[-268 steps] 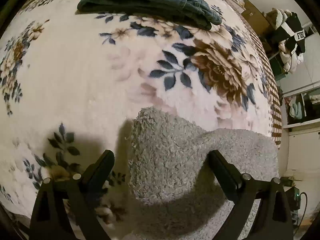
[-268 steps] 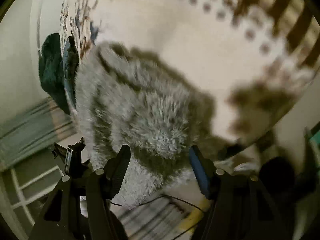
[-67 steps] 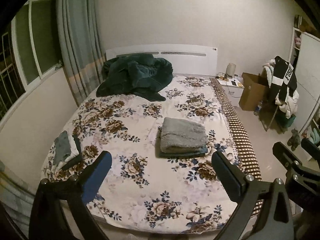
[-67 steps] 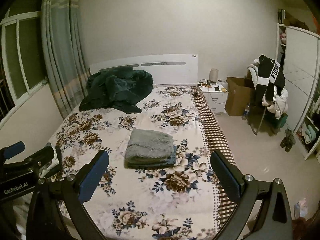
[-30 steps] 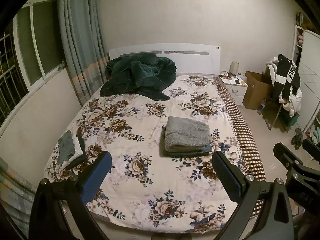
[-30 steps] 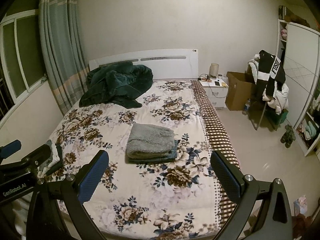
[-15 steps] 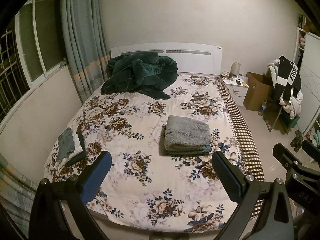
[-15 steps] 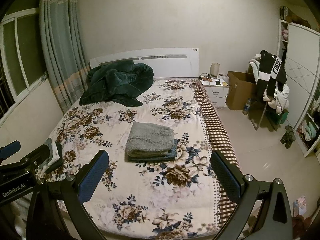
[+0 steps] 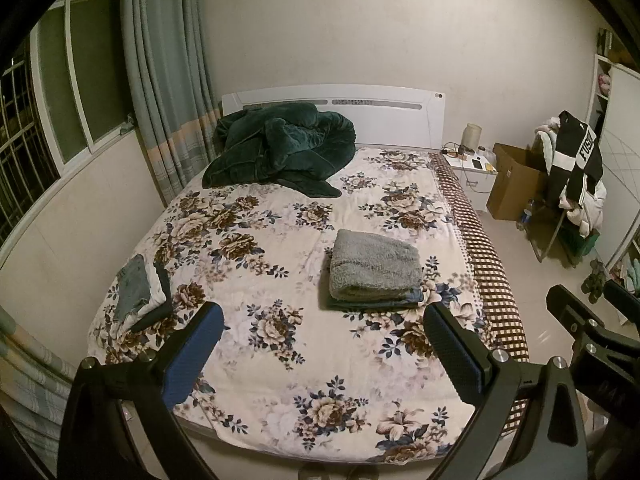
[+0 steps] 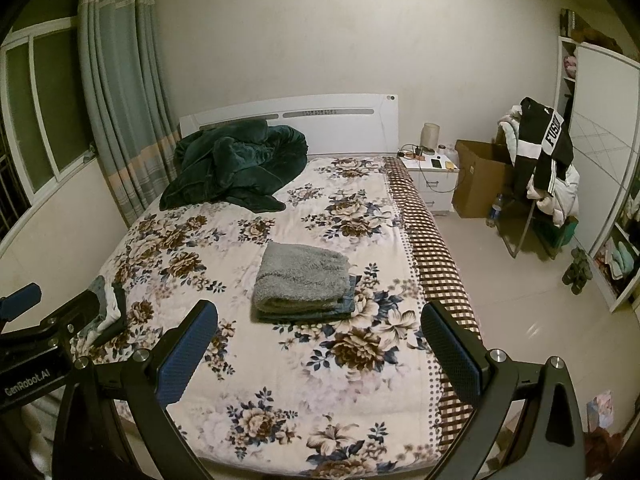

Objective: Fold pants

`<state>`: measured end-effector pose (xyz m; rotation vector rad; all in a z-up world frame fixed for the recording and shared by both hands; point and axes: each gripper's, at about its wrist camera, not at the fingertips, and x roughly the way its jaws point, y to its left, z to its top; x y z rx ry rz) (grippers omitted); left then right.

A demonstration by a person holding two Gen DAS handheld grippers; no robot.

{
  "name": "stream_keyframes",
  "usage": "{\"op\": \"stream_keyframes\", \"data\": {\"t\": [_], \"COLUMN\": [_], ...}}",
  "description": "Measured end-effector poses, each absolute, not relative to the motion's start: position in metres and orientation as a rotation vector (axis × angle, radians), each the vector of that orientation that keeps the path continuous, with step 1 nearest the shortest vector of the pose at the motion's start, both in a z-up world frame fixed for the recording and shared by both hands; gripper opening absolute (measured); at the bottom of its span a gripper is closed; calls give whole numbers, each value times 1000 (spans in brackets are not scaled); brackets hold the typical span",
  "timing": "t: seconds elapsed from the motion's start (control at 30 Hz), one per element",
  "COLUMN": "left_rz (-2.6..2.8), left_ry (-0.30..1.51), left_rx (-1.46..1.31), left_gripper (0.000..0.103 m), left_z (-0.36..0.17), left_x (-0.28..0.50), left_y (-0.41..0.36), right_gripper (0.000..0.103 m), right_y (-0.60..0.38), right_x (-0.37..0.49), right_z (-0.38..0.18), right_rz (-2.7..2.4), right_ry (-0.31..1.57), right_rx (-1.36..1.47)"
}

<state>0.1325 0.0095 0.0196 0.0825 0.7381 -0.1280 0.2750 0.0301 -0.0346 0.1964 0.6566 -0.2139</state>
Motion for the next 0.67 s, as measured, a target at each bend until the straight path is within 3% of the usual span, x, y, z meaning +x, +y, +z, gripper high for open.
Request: {"op": "stream_keyframes", "data": {"t": [0.67], "left_rz": [-121], "left_ry": [736], "left_rx": [76], "left_gripper": [102], "left_z": [19], "left_x": [128], "left_y": [18], "right_gripper": [103], "right_y": [34], "right_x": [275], "right_z": [-38], "right_rz": [-206], "right_ry": [662], "right_rx": [199]}}
